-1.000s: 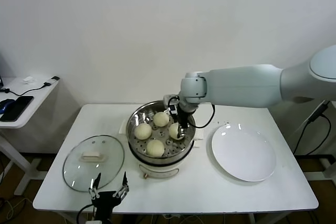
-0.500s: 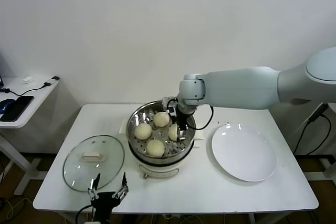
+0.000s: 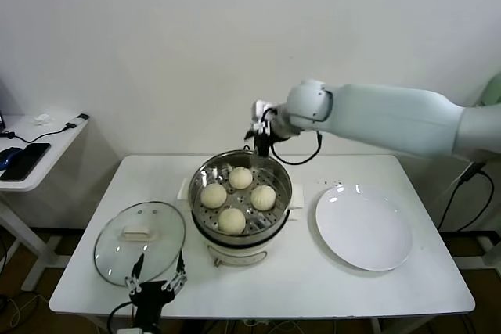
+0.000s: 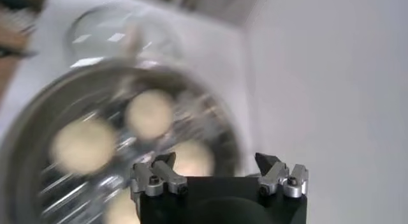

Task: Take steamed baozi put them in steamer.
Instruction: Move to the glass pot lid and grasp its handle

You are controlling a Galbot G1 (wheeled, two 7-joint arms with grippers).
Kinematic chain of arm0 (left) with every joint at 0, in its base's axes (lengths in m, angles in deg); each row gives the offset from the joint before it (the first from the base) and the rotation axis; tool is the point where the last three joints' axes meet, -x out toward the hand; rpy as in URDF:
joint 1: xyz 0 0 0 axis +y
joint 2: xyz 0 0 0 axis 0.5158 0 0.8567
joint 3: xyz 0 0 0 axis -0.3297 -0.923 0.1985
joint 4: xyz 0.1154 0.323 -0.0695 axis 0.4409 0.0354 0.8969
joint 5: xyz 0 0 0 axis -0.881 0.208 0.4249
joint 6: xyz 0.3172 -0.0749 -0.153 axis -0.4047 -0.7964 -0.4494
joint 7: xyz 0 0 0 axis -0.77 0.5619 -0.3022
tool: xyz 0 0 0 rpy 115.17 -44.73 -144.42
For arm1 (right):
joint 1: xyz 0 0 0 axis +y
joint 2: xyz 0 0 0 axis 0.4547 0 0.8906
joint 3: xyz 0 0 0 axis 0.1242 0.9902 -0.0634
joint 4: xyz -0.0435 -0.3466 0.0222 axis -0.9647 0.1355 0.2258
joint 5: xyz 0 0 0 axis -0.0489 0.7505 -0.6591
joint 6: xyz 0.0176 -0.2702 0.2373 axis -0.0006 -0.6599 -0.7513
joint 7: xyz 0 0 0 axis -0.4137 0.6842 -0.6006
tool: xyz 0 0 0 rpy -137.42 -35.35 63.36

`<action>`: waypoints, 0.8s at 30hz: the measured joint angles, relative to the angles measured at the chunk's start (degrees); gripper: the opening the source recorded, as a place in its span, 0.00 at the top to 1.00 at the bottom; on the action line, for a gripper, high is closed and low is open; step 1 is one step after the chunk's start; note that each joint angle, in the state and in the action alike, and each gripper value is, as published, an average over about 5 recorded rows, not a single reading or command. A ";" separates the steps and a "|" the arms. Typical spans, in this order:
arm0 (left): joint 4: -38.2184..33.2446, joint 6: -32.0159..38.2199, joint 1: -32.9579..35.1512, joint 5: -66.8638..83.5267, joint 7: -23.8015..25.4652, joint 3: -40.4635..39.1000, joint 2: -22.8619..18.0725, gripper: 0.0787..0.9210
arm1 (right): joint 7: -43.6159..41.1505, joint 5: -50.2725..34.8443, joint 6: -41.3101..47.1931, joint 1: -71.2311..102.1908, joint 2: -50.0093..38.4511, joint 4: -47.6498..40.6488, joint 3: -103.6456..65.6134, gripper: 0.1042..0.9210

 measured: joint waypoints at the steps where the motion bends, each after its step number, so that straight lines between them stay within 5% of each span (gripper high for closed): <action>1: 0.00 -0.10 -0.18 0.22 0.01 0.13 0.08 0.12 | 1.62 0.32 -0.05 1.09 -1.05 0.20 -1.98 0.12; 15: 1.75 -0.87 -4.67 1.72 -0.56 1.57 0.68 0.12 | 20.41 8.32 -4.92 36.11 -17.68 8.08 -43.16 0.12; 24: 3.90 0.17 -7.23 0.34 -0.65 1.88 1.48 0.12 | 23.43 15.23 -15.80 70.39 -17.70 11.65 -76.54 0.12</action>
